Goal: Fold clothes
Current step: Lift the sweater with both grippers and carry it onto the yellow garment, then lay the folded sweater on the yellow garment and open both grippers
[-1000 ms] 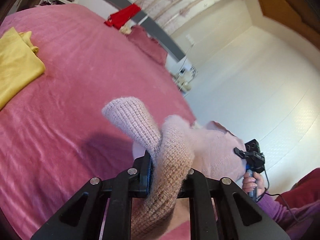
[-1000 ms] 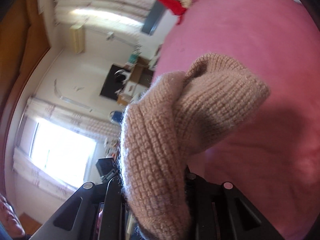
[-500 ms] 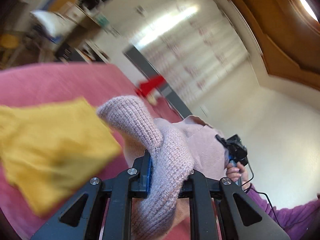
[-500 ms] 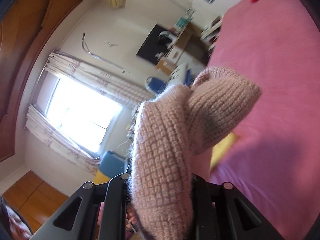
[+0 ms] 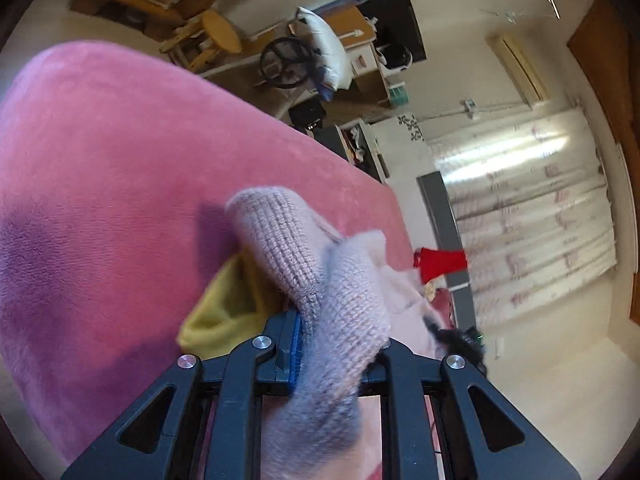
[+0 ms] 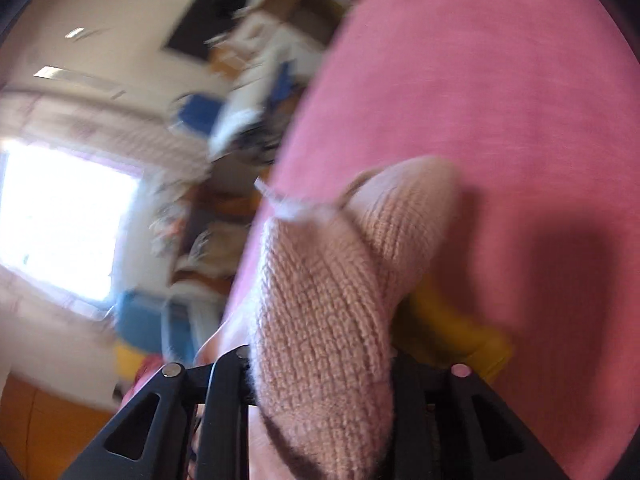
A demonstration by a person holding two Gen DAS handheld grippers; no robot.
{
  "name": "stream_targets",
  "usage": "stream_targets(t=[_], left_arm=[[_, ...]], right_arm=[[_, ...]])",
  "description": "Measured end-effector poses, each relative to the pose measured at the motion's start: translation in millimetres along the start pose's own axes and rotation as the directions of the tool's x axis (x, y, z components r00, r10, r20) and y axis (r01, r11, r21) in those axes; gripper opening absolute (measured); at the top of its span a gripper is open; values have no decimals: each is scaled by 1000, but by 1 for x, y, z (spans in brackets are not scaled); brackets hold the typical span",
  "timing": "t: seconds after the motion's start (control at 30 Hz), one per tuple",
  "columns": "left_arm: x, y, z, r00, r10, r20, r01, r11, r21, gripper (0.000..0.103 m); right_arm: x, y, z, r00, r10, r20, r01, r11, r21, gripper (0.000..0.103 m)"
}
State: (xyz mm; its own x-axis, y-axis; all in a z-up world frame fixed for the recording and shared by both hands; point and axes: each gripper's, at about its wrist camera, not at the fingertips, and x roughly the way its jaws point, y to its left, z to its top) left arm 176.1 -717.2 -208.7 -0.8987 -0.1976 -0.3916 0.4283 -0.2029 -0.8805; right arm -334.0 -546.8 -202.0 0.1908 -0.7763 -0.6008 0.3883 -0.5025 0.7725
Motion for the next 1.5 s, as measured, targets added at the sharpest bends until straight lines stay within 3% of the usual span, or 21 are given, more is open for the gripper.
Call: stream_targets(t=[0.1, 0.13, 0.17, 0.3, 0.4, 0.43, 0.53, 0.6, 0.67, 0.73, 0.8, 0.87, 1.0, 1.03, 1.1, 1.17, 1.2, 1.27, 1.33, 1.4, 1.5], left_arm=[[1, 7, 0, 999, 32, -36, -32, 999, -3, 31], [-4, 11, 2, 998, 36, -46, -37, 999, -25, 41], [-10, 14, 4, 998, 34, -49, -36, 998, -56, 43], [-39, 25, 11, 999, 22, -25, -26, 987, -158, 43], [-69, 11, 10, 995, 77, 63, -70, 992, -109, 43], [-78, 0, 7, 990, 110, 89, -106, 993, -53, 43], [-85, -43, -11, 978, 149, 145, -174, 969, 177, 43], [-84, -63, -21, 982, 100, 161, -140, 956, 259, 43], [-79, -73, -26, 988, -9, 153, -35, 958, 285, 45], [-49, -85, -26, 998, -54, 19, 45, 945, 323, 50], [-8, -90, -24, 994, 34, -102, 9, 919, 393, 50], [32, -93, -23, 970, 136, -200, -28, 884, 467, 50], [51, -62, 44, 978, 171, -123, -134, 955, 264, 49], [44, -55, 61, 982, 177, -72, -161, 968, 191, 49], [15, -39, 88, 980, 190, 59, -192, 981, 34, 49], [-22, -31, 93, 972, 177, 156, -171, 984, -48, 51], [-41, -27, 93, 965, 170, 201, -157, 984, -81, 58], [-68, -30, 80, 945, 217, 245, -212, 976, -47, 70], [-90, -37, 45, 918, 300, 258, -319, 947, 36, 79], [-105, -40, 7, 910, 336, 245, -369, 923, 107, 80], [-108, -52, -69, 888, 422, 183, -455, 865, 210, 80]], right_arm=[[-5, -19, 16, 999, -25, -25, 26, 999, 36, 37], [-12, -17, 22, 999, -48, -10, 49, 999, 15, 40], [-21, -14, 28, 998, -65, 15, 65, 998, 0, 43], [-64, -1, 49, 980, -108, 166, 101, 994, 47, 43], [-98, 10, 44, 940, -104, 324, 96, 995, 42, 45], [-103, 19, 37, 942, -42, 333, 50, 999, -14, 45], [-90, 52, 15, 975, 67, 214, -24, 980, -199, 45], [-64, 74, -4, 993, 80, 87, -51, 954, -297, 45], [-34, 92, -24, 996, 80, -38, -88, 928, -362, 45], [-6, 100, -38, 990, 79, -121, -118, 923, -365, 45], [19, 100, -44, 983, 63, -173, -122, 928, -351, 45], [39, 97, -43, 983, 32, -182, -91, 942, -324, 44], [30, 76, -33, 992, 88, -95, -106, 973, -205, 42], [24, 75, -31, 993, 101, -63, -111, 978, -178, 43], [6, 72, -28, 988, 153, 4, -151, 977, -151, 45], [-17, 75, -35, 978, 203, 45, -195, 970, -146, 45], [-28, 77, -39, 972, 228, 64, -217, 965, -144, 45], [-49, 84, -58, 961, 258, 99, -242, 958, -152, 46], [-77, 87, -86, 956, 264, 127, -242, 956, -168, 46], [-109, 82, -125, 967, 211, 143, -185, 966, -180, 54], [-139, 76, -187, 986, 83, 146, -50, 975, -218, 60]])
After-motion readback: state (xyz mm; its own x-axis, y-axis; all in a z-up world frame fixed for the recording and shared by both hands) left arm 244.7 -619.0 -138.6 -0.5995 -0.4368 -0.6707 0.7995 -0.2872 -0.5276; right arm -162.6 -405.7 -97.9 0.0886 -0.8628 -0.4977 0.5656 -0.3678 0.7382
